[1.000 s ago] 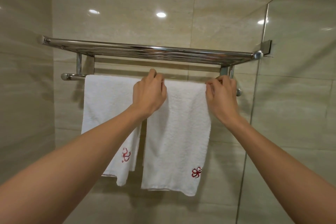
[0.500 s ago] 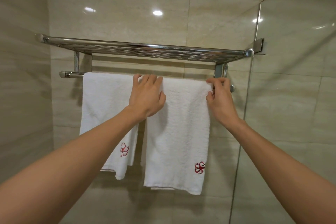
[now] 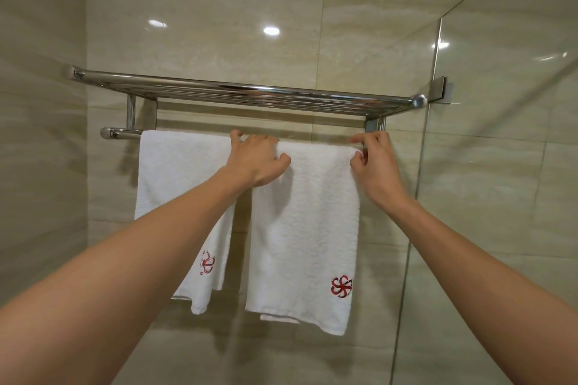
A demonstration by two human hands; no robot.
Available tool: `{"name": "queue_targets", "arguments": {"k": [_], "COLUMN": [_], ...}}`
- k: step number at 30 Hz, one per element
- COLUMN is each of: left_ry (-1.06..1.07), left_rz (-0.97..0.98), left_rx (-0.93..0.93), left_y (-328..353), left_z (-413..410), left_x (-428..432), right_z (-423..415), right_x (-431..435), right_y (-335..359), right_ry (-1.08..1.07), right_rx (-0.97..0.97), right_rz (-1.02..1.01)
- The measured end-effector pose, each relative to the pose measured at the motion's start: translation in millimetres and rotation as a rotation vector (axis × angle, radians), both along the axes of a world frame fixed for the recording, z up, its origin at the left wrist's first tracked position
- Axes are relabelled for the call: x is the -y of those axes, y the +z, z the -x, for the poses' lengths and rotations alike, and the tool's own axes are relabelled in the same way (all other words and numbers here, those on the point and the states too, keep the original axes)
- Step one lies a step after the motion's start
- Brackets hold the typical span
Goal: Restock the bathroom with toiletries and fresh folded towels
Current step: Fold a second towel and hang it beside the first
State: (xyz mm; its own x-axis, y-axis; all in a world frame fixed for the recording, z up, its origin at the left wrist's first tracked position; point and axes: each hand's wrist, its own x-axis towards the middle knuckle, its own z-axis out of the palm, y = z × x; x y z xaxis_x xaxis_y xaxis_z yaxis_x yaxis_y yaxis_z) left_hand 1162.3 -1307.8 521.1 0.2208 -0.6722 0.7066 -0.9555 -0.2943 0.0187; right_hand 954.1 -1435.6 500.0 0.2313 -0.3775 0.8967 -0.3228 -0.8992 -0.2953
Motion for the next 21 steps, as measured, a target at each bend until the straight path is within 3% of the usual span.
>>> {"name": "queue_targets", "arguments": {"k": [4, 11, 21], "left_ry": [-0.006, -0.074, -0.035], "left_rz": [-0.067, 0.16, 0.129], "left_rx": [-0.069, 0.214, 0.204], "left_y": [5.1, -22.8, -25.1], "left_z": [1.2, 4.2, 4.9], "left_x": [2.3, 1.3, 6.9], "right_z": [3.2, 6.9, -4.4], "right_x": [-3.1, -6.4, 1.3], "right_y": [1.0, -9.1, -20.6], "right_ry": [-0.026, -0.235, -0.303], "right_rx": [-0.053, -0.223, -0.419], "right_rz": [0.053, 0.235, 0.34]}}
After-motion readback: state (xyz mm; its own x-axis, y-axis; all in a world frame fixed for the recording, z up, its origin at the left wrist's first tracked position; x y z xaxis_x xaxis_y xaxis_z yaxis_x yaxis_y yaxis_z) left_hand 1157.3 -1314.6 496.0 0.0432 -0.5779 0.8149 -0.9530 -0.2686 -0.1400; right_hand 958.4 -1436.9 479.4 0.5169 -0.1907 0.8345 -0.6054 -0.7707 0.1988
